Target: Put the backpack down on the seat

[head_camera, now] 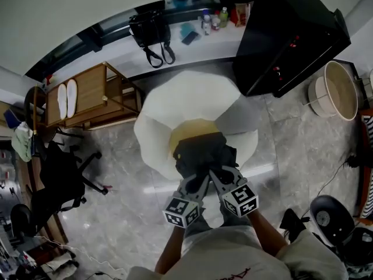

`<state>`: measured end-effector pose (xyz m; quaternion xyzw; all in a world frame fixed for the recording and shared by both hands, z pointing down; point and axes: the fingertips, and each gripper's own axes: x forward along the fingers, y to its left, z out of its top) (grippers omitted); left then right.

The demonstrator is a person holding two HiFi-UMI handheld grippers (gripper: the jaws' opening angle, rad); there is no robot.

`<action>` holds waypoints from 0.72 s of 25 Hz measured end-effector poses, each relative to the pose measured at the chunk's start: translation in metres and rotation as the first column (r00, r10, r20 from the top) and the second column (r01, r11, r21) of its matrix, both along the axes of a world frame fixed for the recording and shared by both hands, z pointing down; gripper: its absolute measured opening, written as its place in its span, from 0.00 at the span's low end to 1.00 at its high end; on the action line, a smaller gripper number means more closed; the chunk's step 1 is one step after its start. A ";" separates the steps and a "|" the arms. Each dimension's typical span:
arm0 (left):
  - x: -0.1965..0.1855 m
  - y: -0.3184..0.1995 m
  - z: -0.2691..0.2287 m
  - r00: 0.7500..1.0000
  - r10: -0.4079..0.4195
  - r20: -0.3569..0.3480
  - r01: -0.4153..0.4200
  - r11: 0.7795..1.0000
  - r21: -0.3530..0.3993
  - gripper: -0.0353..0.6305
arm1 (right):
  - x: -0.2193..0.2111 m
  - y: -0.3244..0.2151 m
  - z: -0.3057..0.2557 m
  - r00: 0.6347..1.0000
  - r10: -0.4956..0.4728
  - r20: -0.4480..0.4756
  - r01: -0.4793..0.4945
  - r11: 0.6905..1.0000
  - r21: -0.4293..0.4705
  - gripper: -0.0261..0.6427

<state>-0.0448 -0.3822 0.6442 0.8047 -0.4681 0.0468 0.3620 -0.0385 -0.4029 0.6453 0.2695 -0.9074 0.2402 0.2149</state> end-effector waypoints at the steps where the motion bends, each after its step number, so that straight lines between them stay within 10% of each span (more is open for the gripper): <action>1: -0.001 0.005 0.006 1.000 0.000 -0.003 0.000 1.000 -0.015 0.12 | -0.001 0.004 0.007 1.000 -0.005 -0.003 0.005 1.000 -0.013 0.10; 18: -0.010 0.005 0.097 1.000 -0.024 -0.015 0.022 0.987 -0.158 0.12 | -0.010 0.006 0.100 0.998 -0.035 -0.047 0.028 0.990 -0.140 0.10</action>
